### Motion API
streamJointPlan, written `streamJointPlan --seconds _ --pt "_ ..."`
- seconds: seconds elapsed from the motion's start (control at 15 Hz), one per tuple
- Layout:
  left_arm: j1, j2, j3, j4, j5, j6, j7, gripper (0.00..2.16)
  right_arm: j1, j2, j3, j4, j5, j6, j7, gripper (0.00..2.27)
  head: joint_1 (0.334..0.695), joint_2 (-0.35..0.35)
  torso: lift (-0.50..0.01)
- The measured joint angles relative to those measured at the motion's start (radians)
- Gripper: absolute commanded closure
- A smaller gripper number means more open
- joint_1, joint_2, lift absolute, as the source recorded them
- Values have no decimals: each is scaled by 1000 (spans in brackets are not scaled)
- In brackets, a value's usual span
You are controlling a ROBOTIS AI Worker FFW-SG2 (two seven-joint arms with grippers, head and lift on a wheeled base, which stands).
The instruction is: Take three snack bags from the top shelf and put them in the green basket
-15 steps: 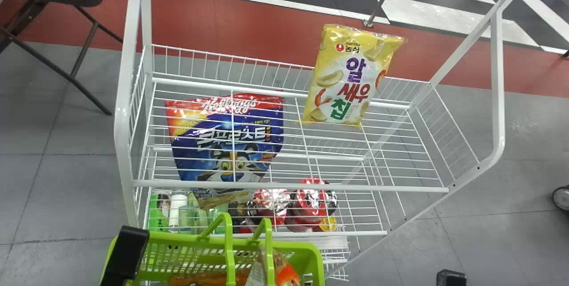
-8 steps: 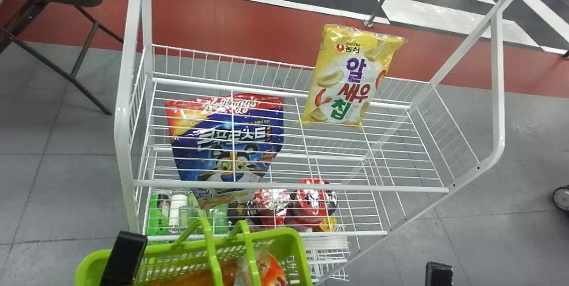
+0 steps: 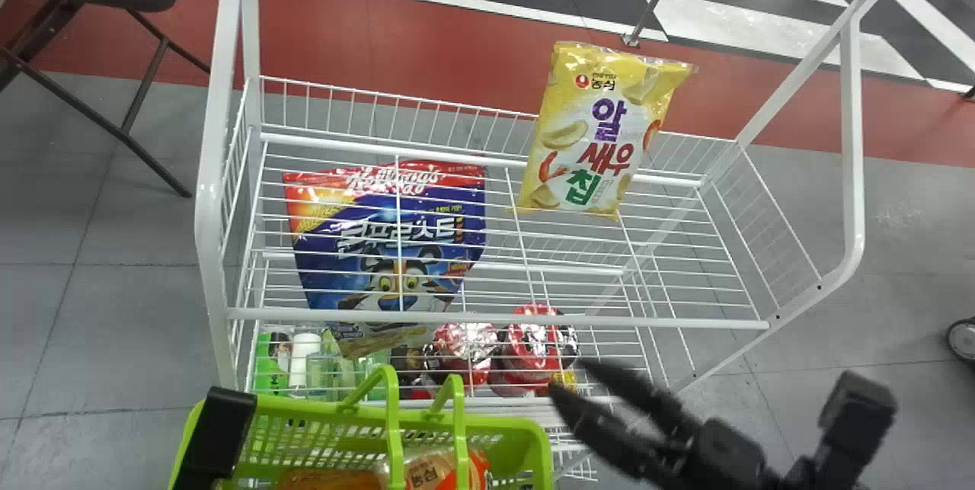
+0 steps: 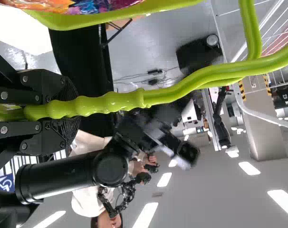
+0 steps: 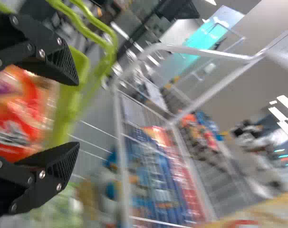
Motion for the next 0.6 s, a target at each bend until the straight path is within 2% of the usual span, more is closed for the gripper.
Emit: streamJointPlan --seconds 0.13,0.27,0.47,0.53,0.6 --pt "-7 3 -9 0 -2 0 14 1609 -5 0 70 -5 19 -252 -153 66 695 -350 -28" --pt "-8 8 -12 -3 -2 0 24 1609 -12 0 167 -37 120 -360 -312 66 695 -350 -28" --pt "-3 12 -13 -4 -2 0 24 1609 -14 0 313 -90 288 -339 -559 56 695 -350 -28" --pt "-2 12 -14 -4 -2 0 23 1609 -12 0 344 -97 312 -308 -617 56 695 -350 -28" --pt "1 12 -15 -6 -2 0 23 1609 -6 0 360 -102 317 -270 -641 63 695 -350 -28"
